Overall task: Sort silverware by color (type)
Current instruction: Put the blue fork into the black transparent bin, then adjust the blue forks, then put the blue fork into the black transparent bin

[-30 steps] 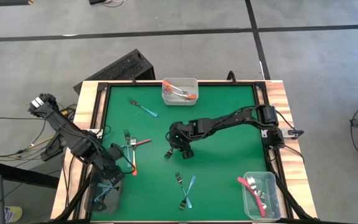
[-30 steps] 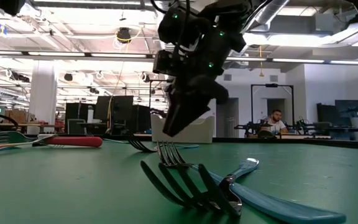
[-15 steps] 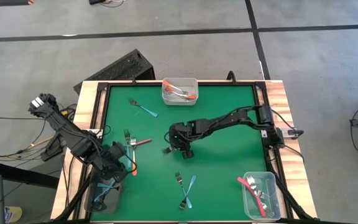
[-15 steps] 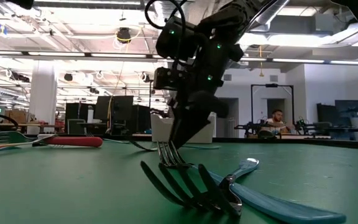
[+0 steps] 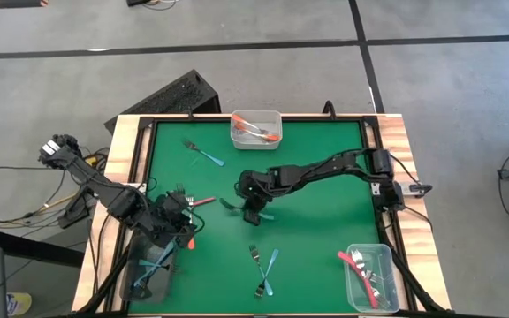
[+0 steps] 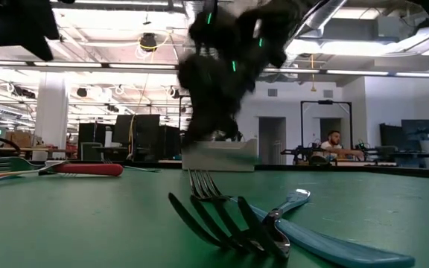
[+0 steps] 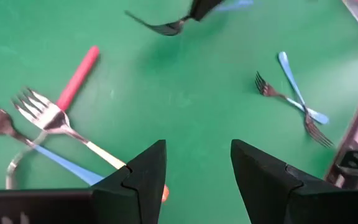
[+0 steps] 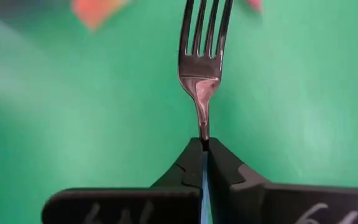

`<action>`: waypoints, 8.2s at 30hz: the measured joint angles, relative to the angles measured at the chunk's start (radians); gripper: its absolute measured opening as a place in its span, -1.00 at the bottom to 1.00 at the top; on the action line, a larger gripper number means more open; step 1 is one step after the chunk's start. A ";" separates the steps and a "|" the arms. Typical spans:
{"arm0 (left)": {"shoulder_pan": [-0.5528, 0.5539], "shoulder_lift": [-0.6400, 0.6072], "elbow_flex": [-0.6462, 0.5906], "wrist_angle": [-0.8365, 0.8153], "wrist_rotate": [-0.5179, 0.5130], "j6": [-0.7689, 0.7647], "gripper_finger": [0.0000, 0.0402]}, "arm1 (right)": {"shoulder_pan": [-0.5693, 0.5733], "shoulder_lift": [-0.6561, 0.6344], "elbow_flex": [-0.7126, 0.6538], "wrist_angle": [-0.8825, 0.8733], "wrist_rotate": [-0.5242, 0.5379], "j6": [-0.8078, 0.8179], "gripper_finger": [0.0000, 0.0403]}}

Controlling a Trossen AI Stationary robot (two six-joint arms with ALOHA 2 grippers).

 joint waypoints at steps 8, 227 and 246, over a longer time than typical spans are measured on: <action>0.086 -0.001 0.000 0.041 -0.065 0.091 -0.17 | -0.028 -0.117 0.002 0.389 -0.058 0.098 -0.92; -0.166 0.041 -0.168 -0.052 0.489 0.088 -0.07 | 0.137 -0.356 -0.106 -0.536 0.018 0.014 -0.39; -0.060 -0.007 -0.090 0.301 -0.137 0.366 -0.07 | 0.340 -0.158 -0.096 -0.322 0.059 0.566 -0.39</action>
